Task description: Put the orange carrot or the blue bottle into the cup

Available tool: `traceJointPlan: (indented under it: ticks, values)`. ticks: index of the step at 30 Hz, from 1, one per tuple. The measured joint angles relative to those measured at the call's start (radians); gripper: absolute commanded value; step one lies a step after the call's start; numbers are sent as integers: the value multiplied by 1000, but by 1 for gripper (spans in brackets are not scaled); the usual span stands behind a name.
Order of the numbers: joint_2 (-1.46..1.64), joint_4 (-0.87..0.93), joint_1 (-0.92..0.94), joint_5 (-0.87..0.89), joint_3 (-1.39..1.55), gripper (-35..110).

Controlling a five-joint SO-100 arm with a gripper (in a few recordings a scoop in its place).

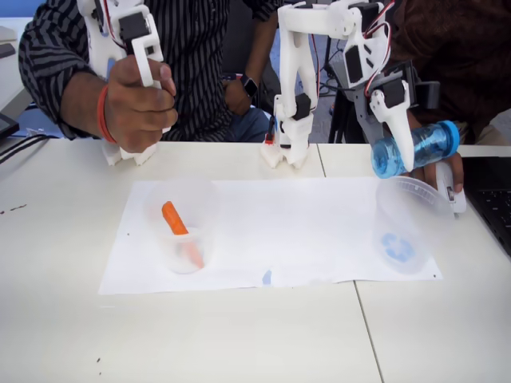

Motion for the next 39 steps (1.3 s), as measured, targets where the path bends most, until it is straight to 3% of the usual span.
traceJointPlan:
  ticks: [39]
  values:
    - [0,-25,6,0,0,31]
